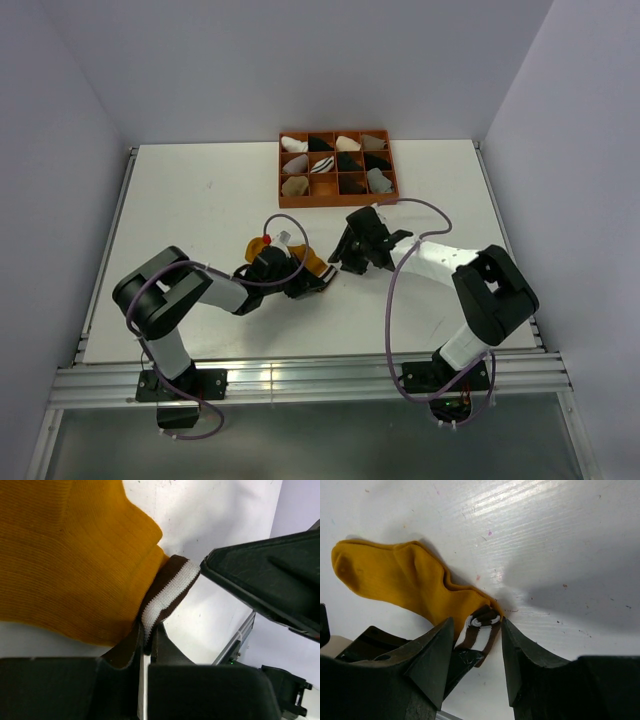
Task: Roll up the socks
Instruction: Roll the sock at the center of the board.
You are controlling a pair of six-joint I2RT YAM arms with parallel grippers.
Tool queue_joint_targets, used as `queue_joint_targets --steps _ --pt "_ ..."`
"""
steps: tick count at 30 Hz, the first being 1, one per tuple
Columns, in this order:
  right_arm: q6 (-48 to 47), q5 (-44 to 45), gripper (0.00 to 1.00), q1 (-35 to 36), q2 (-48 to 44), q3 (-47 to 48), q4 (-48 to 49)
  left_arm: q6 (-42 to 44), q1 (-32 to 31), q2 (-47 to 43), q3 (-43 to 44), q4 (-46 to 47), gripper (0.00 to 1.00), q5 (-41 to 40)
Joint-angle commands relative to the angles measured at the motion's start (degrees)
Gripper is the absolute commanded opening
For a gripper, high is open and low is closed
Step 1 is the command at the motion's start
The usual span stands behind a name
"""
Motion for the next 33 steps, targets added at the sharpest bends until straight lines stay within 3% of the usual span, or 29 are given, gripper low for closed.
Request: queue_joint_targets --steps 1,21,30,33 --pt "1.00 0.30 0.51 0.89 0.29 -1.22 1.65 -3.04 0.37 1.17 -0.72 2.95 0.02 1.10" --pt "2.58 0.66 0.49 3.18 5.65 -2.89 3.49 -6.74 0.37 3.64 -1.60 7.96 0.03 3.38" --pt "-2.25 4.87 0.07 3.09 8.46 3.69 -5.11 -7.09 0.37 3.29 -1.87 9.55 0.05 4.88" --pt "-4.27 5.93 0.00 3.09 9.86 6.50 -7.75 -5.07 0.37 2.15 -0.90 6.32 0.15 4.44"
